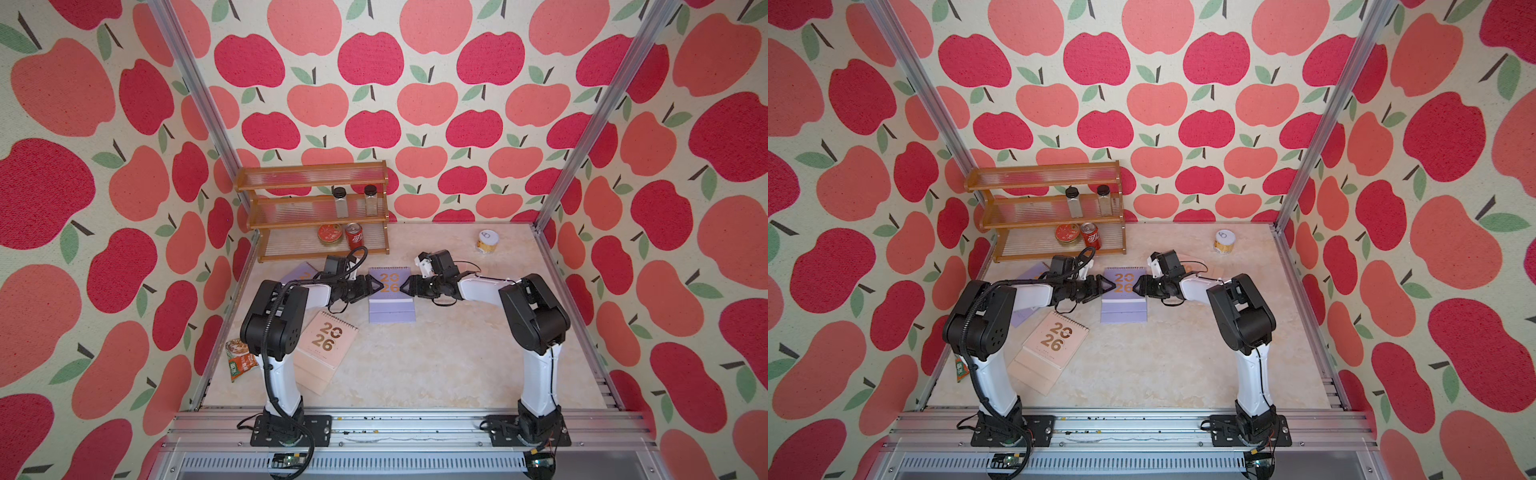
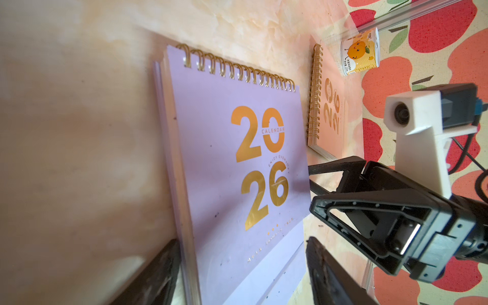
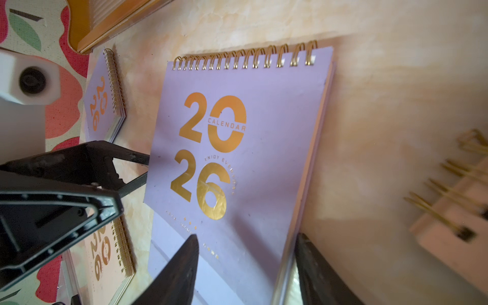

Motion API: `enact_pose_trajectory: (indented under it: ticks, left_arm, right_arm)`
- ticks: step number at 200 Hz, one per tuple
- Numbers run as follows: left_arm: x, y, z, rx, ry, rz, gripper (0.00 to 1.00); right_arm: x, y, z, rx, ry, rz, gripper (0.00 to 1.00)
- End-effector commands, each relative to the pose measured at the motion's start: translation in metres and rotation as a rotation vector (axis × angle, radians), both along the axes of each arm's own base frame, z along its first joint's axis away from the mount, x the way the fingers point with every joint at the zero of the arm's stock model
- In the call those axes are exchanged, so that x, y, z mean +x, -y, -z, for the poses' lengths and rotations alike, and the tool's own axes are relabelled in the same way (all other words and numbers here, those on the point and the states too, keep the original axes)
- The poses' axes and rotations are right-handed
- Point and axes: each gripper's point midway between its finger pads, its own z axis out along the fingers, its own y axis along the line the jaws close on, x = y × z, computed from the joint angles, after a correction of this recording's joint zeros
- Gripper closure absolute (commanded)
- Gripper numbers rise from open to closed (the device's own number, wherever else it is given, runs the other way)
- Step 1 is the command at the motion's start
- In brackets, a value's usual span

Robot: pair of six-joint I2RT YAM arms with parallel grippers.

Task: Stack the calendars
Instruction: Pick up the calendar at the center of the board.

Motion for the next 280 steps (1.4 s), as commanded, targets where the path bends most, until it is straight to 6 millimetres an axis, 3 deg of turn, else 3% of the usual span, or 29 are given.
enact_pose_trajectory:
  ticks: [1,39,87,139,184,215,234,255,280]
  left_arm:
    - [-0.009,0.011,-0.013,-0.07,0.004,0.051,0.28]
    - [-0.011,0.018,-0.045,-0.119,0.072,0.094,0.27]
    - [-0.016,0.021,-0.053,-0.143,0.079,0.119,0.3]
    - [-0.02,0.024,-0.044,-0.148,0.047,0.142,0.53]
    - [-0.02,0.027,-0.038,-0.131,0.024,0.154,0.6]
    - [-0.02,0.024,-0.038,-0.114,0.023,0.15,0.79]
    - [-0.021,0.021,-0.041,-0.103,0.027,0.142,1.0]
    - [-0.023,0.018,-0.048,-0.097,0.04,0.142,1.0]
    - [-0.033,0.016,-0.066,-0.108,0.066,0.162,1.0]
  right_arm:
    - [-0.018,-0.001,0.029,-0.022,-0.091,-0.025,0.39]
    - [-0.019,-0.006,0.028,0.013,-0.09,-0.035,0.39]
    - [-0.018,-0.009,0.027,0.038,-0.085,-0.042,0.39]
    - [-0.02,-0.011,0.023,0.058,-0.075,-0.051,0.39]
    - [-0.02,-0.012,0.02,0.07,-0.066,-0.057,0.39]
    - [-0.021,-0.01,0.019,0.066,-0.063,-0.051,0.39]
    - [-0.021,-0.008,0.017,0.068,-0.056,-0.046,0.39]
    - [-0.021,-0.004,0.006,0.088,-0.044,-0.043,0.39]
    - [-0.02,0.009,-0.023,0.167,0.009,-0.021,0.39]
